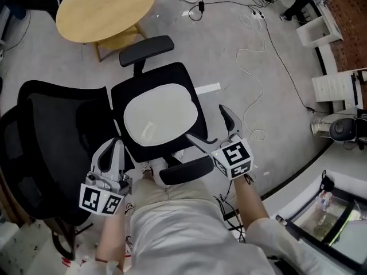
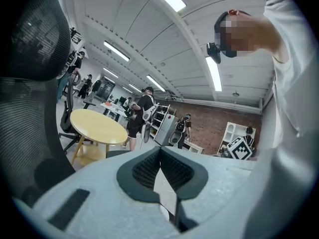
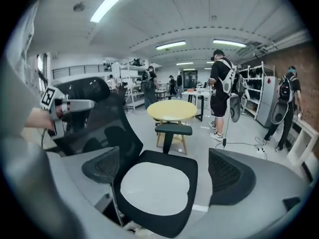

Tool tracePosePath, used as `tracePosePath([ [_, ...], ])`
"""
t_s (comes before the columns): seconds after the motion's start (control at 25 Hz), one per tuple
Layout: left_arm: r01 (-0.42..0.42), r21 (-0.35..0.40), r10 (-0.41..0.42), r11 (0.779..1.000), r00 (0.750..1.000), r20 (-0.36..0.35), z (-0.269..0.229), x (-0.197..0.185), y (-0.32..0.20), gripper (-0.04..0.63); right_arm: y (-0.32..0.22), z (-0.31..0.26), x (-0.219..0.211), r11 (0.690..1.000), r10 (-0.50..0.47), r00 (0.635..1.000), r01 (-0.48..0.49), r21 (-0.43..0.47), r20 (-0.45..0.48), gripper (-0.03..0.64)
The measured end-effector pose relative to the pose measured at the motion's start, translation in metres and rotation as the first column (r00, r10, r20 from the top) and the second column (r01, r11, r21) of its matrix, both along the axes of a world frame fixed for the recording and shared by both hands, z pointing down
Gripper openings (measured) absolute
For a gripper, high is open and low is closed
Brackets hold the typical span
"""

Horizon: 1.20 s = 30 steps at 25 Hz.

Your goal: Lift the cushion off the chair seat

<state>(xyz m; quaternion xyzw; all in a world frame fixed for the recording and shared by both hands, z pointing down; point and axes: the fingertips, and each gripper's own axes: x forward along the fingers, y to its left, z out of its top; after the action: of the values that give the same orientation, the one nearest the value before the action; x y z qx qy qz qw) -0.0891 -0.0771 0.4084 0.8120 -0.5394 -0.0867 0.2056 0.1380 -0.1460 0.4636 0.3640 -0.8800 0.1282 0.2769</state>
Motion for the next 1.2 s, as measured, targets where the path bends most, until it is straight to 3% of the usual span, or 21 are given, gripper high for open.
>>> tracePosePath([
  [0.08,0.016,-0.02,-0.016,1.0,1.0,0.003,0.011,-0.002,-0.004,0.017,-0.012,0.018,-0.002,1.0,-0.027,0.999,0.027,-0.015,-0.028,0.543],
  [0.24,0.048,-0.044,-0.048,0.998,0.999,0.0,0.028,-0.001,-0.009,0.017,-0.036,0.049,0.0,0.997,-0.029,1.0,0.029,-0.074,0.001,0.541],
  [0.64,0.077,-0.083,-0.077,0.994,0.997,0.001,0.087,-0.003,-0.021,0.017,-0.066,0.154,-0.016,0.984,-0.144,0.983,0.13,-0.121,-0.117,0.542],
  [1.0,0.086,-0.138,-0.093,0.987,0.995,-0.045,0.153,0.003,-0.029,0.017,-0.087,0.258,-0.03,0.958,-0.248,0.946,0.208,-0.199,-0.206,0.541],
  [1.2,0.094,-0.159,-0.104,0.983,0.993,-0.056,0.178,0.0,-0.031,0.017,-0.104,0.315,-0.035,0.954,-0.256,0.928,0.197,-0.225,-0.272,0.541],
])
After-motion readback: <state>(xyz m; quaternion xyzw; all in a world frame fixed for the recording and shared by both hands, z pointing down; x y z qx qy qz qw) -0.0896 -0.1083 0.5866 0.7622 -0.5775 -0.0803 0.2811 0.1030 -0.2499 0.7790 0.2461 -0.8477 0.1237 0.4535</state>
